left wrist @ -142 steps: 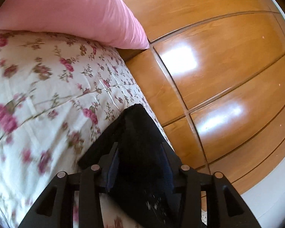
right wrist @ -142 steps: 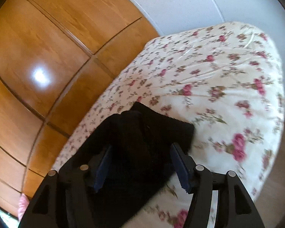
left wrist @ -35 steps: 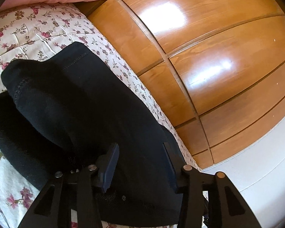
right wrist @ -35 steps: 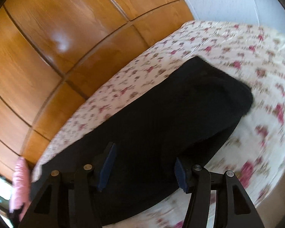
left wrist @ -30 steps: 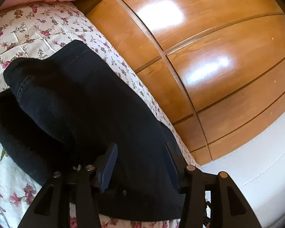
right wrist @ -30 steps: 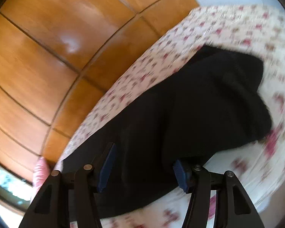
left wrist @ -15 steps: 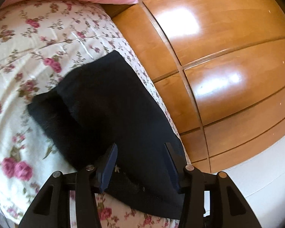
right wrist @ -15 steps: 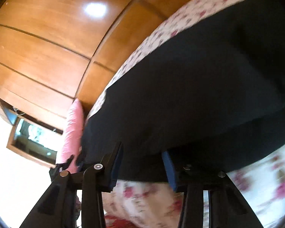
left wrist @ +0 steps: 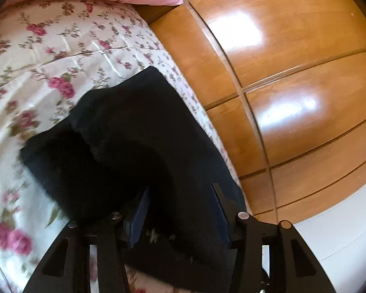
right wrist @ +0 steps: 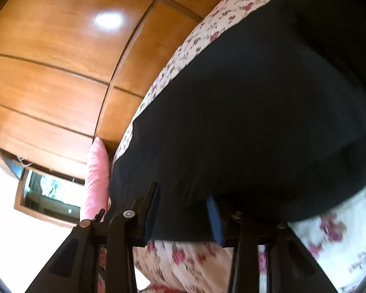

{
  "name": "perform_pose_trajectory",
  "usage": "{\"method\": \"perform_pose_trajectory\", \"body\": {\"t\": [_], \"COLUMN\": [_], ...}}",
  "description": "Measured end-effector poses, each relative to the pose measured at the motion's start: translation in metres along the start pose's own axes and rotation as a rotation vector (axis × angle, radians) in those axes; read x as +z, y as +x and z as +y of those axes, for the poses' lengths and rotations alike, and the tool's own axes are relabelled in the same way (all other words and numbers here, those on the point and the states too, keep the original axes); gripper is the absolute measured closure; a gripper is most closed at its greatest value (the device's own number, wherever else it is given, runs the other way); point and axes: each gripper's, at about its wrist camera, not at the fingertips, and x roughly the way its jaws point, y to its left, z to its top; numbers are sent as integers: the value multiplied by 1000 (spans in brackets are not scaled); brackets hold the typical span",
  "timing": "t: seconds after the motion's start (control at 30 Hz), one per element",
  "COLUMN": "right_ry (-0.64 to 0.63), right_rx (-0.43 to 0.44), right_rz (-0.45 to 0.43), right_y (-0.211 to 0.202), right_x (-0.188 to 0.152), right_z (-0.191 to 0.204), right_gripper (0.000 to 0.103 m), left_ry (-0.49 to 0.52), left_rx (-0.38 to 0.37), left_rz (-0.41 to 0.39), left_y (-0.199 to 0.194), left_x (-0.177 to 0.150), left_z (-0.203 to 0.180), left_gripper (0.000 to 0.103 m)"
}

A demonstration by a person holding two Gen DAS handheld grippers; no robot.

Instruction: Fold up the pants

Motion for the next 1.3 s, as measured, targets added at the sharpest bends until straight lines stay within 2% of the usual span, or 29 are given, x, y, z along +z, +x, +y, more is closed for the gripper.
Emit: {"method": "perform_pose_trajectory", "body": {"t": [0.03,0.07,0.13,0.27,0.33,0.43,0.53,0.63,0.67,0.7,0.8,0.83,0.9,0.93,0.97,1.03,1.07,1.13,1.2,1.23,1.3], "right_ry": [-23,-22,18,-32,-88,-130,-172,-143,-125,-107,-94,-102,-122,-126,-128,-123,-116,-102,-89,-85,-71], "right_rx": [-31,-43,-13,54,86,123,44,-51,-40,-11,2,-2,-12,-21,-33,-47,-61,-91,-139,-163,-271], "right_rz": [3,6,9,-42,-67,-76,-22,90,81,59,56,56,55,49,37,7,-26,-81,-143,-165,-238], "right_y": [3,5,5,-18,-34,-50,-41,-7,-2,-4,-5,-8,-12,-18,-27,-47,-61,-87,-119,-129,-161], "right_x": [0,0,2,10,12,11,3,-10,-14,-15,-9,-10,-8,-7,-3,0,4,12,21,23,29], "right_z": [2,1,-3,9,24,34,23,1,-8,-12,-12,-10,-8,-7,-7,-14,-18,-25,-37,-40,-56], "right_gripper": [94,94,95,95,95,95,95,96,96,96,95,93,91,87,83,61,59,58,58,58,58], "left_ry": [1,-8,-41,92,130,200,225,166,142,133,133,144,179,200,218,252,267,319,376,419,475], "left_rx": [16,34,7,-36,-73,-66,64,153,149,133,131,139,167,180,193,203,203,180,157,143,127], "left_rz": [-9,-9,-5,-72,-97,-125,-61,1,12,-1,-11,-27,-90,-127,-164,-230,-257,-284,-276,-253,-173], "left_y": [2,5,1,-29,-48,-69,-55,-36,-33,-34,-40,-45,-56,-65,-71,-81,-80,-78,-63,-53,-24], "left_x": [1,3,3,4,2,-6,-22,-33,-37,-38,-38,-38,-40,-42,-43,-44,-42,-43,-44,-46,-50], "left_z": [1,1,2,-30,-45,-57,-36,-1,10,14,7,3,-11,-18,-25,-41,-48,-66,-83,-95,-112], "left_gripper": [96,96,97,97,97,97,97,97,95,94,90,86,80,78,76,76,74,69,68,66,66]}}
